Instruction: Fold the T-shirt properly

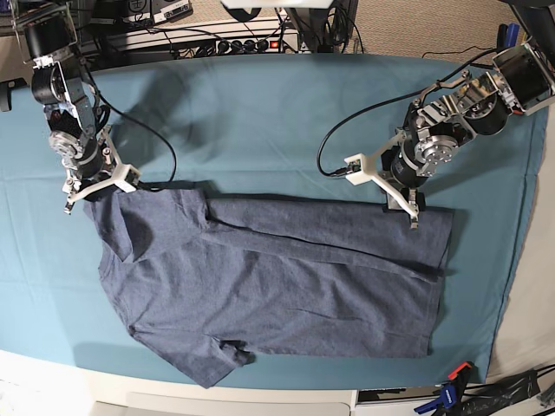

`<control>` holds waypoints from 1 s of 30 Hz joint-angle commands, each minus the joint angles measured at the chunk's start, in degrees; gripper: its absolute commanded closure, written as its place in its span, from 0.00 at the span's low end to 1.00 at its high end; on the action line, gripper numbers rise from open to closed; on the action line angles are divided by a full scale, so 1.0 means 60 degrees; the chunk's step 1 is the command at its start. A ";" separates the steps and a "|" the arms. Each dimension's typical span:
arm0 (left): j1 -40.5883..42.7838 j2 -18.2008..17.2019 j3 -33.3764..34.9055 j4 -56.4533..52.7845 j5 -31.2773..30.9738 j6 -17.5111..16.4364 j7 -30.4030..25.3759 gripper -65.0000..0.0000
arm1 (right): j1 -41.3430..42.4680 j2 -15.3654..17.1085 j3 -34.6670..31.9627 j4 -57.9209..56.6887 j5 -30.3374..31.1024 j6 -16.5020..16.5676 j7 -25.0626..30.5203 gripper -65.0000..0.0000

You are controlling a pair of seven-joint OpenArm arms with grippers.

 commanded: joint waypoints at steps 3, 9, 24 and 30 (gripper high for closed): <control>-0.0146 -0.0091 -0.0080 0.0109 0.0135 0.0033 0.0004 0.58 | 0.0237 0.0076 -0.0226 -0.0331 -0.0324 0.0040 -0.0109 0.62; -0.0146 -0.0091 -0.0080 0.0109 0.0135 0.0029 0.0004 0.58 | 0.0259 0.0058 -0.0233 -0.0353 -0.0554 -0.0233 -0.0200 0.62; -0.0608 -0.0321 -0.0080 -0.0011 0.0415 -0.0696 -0.0619 0.58 | 0.0280 0.0058 -0.0233 -0.0353 -0.0739 -0.0390 -0.0466 1.00; -0.1512 -0.0270 -0.0076 -0.0758 0.0022 -0.1421 -0.1129 0.58 | 0.0452 0.0051 -0.0233 -0.0353 -0.0732 -0.0393 -0.0459 1.00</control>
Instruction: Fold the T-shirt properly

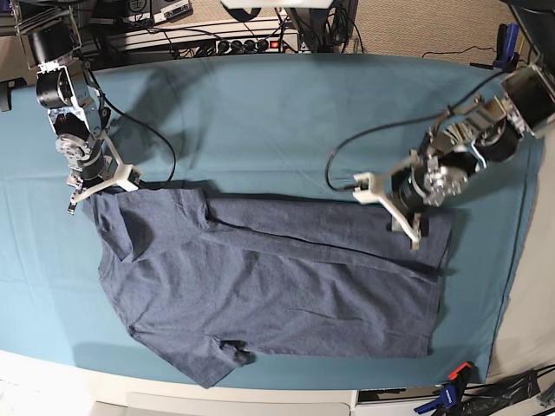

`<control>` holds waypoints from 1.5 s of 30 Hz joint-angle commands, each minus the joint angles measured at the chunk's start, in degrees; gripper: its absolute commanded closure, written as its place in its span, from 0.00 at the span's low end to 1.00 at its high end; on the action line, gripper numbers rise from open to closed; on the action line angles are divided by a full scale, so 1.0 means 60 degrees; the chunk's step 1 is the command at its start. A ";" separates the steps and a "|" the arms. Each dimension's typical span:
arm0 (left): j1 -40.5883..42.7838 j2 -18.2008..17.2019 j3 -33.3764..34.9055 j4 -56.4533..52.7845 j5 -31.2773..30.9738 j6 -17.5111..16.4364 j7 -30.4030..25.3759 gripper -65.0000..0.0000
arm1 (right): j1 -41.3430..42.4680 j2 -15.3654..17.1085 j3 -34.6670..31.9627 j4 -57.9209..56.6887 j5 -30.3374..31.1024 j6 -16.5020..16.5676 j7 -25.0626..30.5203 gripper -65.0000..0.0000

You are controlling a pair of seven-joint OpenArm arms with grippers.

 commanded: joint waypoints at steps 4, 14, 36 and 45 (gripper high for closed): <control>-0.0474 -0.0109 -0.0098 -0.0444 0.0080 0.0062 -0.0124 0.58 | 0.0291 0.0197 0.0076 0.0080 -0.0073 -0.0069 -0.0131 1.00; -0.0441 -0.0251 -0.0098 -0.0947 -0.0018 -0.0182 0.1279 0.58 | 0.0390 0.0200 0.0076 0.0084 -0.0051 -0.0069 -0.0153 1.00; 0.0200 -0.1443 -0.0098 0.0211 -0.0809 0.0255 0.0729 0.60 | 0.0390 0.0197 0.0076 0.0084 -0.0051 -0.0066 -0.0178 1.00; 0.0189 -0.1042 -0.0098 -0.0499 -0.0237 0.0401 0.0364 0.60 | 0.0393 0.0200 0.0076 0.0084 -0.0055 -0.0066 -0.0175 1.00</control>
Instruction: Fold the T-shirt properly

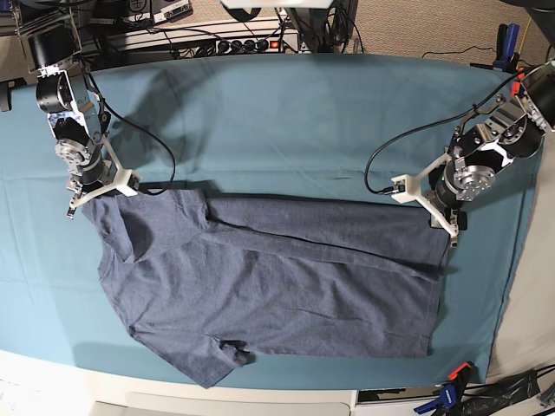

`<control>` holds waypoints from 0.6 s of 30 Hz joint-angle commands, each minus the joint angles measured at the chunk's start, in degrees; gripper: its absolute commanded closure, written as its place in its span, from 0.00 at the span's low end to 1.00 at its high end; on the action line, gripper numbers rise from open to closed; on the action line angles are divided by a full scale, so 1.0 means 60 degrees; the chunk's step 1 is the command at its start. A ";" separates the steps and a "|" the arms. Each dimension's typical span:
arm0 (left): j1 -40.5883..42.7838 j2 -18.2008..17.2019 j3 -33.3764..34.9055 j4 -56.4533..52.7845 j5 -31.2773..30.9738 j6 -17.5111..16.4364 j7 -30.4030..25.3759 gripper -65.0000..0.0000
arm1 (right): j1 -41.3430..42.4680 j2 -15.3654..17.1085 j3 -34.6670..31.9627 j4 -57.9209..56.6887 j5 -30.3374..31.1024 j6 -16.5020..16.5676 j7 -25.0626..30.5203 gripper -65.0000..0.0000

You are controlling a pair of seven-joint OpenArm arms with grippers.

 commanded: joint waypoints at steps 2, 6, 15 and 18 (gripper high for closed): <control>-0.0171 -0.0102 -0.0087 -0.0047 0.0040 0.0029 -0.0015 0.60 | 0.0164 0.0240 0.0091 0.0120 -0.0080 -0.0153 -0.0040 1.00; -0.0178 -0.0102 -0.0087 -0.0073 0.0098 0.0113 -0.0051 0.60 | 0.0164 0.0240 0.0091 0.0120 -0.0080 -0.0153 -0.0040 1.00; -0.0339 -0.0106 -0.0087 -0.0073 0.0521 0.0284 -0.0062 1.00 | 0.0164 0.0240 0.0091 0.0120 -0.0080 -0.0157 -0.0076 1.00; -0.0372 -0.0109 -0.0087 -0.0069 0.0685 0.0284 -0.0058 1.00 | 0.0164 0.0240 0.0091 0.0120 -0.0084 -0.0153 -0.0087 1.00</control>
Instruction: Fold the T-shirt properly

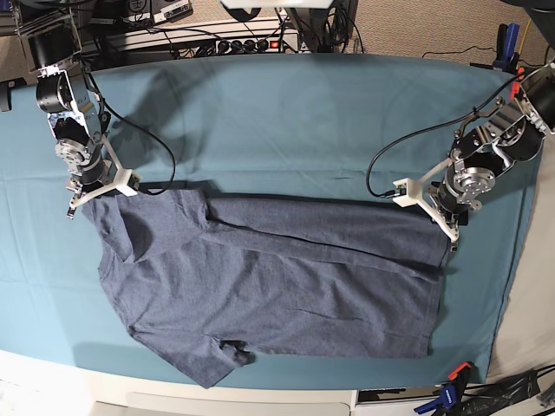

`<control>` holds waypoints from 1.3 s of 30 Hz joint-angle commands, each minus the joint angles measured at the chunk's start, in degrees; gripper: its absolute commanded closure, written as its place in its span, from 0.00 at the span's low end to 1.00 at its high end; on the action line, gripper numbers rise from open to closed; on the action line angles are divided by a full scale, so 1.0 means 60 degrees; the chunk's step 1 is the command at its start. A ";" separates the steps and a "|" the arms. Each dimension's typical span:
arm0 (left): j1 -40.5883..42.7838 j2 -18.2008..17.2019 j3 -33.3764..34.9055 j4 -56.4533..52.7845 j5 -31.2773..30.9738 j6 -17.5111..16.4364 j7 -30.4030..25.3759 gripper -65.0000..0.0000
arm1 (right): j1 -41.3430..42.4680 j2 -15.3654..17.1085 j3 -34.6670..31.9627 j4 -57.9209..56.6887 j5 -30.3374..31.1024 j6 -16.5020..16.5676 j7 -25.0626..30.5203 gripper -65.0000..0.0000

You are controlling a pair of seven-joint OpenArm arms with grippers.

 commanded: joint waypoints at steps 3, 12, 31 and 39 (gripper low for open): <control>-0.0222 -0.0168 -0.0080 0.0087 0.0124 0.0142 0.0051 1.00 | 0.0164 0.0244 0.0091 0.0124 -0.0087 -0.0175 -0.0102 1.00; -0.0208 -0.0390 -0.0080 0.0324 -0.0120 0.0149 0.0157 1.00 | 0.0131 0.0277 0.0091 0.0240 -0.0080 -0.0408 -0.0328 1.00; 0.0769 -0.1359 -0.0084 0.1923 -0.0605 0.0404 0.0692 1.00 | -0.1457 0.0820 0.0113 0.1891 0.0193 -0.0441 -0.1330 1.00; 0.1916 -0.1727 -0.0084 0.2696 -0.0007 0.0947 0.1126 1.00 | -0.2452 0.1086 0.0641 0.2197 0.0029 -0.0517 -0.1424 1.00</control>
